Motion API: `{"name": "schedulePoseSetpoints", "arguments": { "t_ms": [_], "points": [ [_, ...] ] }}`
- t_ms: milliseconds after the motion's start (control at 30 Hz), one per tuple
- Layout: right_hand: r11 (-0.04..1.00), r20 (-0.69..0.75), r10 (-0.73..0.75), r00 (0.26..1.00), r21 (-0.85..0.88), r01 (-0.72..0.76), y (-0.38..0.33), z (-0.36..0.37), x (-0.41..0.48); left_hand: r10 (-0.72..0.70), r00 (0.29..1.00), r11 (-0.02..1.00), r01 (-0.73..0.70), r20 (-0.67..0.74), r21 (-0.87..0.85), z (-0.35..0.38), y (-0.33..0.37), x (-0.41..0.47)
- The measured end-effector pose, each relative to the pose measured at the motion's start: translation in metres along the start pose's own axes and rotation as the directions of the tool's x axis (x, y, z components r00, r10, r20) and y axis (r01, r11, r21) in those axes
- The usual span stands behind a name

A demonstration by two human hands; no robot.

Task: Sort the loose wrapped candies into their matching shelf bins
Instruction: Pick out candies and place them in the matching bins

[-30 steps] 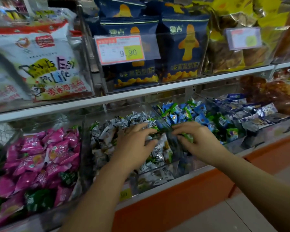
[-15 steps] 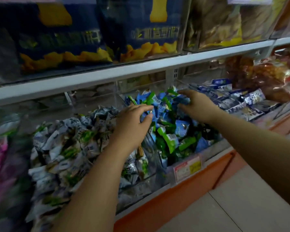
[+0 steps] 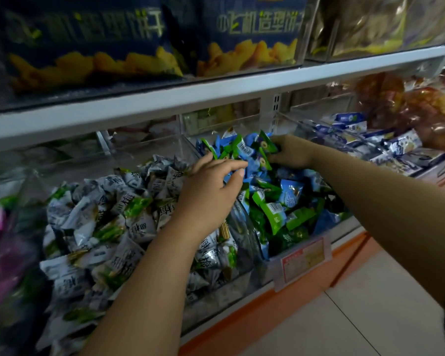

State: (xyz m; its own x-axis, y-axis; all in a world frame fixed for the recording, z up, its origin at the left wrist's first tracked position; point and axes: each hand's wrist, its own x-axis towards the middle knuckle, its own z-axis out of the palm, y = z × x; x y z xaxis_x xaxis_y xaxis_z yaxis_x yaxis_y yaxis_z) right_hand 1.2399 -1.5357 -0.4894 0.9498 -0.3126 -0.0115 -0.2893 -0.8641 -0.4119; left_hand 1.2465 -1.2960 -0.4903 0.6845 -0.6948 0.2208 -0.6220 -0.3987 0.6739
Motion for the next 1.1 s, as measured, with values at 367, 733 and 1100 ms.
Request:
{"name": "schedulePoseSetpoints", "arguments": {
  "t_ms": [367, 733, 1100],
  "points": [
    [0.966, 0.128, -0.201, 0.971, -0.138, 0.218, -0.004, -0.012, -0.096, 0.007, 1.0, 1.0, -0.007, 0.006, -0.006, 0.0, 0.001, -0.003],
    [0.907, -0.318, -0.17, 0.933, 0.319, 0.274, -0.054, -0.013, -0.118, 0.05, 0.998, 0.985, -0.055, -0.033, -0.163, -0.008, 0.02, -0.012],
    [0.861, -0.312, -0.033, 0.95, 0.474, 0.186, -0.028, -0.016, -0.083, -0.01, 0.969, 0.938, -0.076, -0.246, -0.339, -0.012, 0.018, -0.009]
  ]
}}
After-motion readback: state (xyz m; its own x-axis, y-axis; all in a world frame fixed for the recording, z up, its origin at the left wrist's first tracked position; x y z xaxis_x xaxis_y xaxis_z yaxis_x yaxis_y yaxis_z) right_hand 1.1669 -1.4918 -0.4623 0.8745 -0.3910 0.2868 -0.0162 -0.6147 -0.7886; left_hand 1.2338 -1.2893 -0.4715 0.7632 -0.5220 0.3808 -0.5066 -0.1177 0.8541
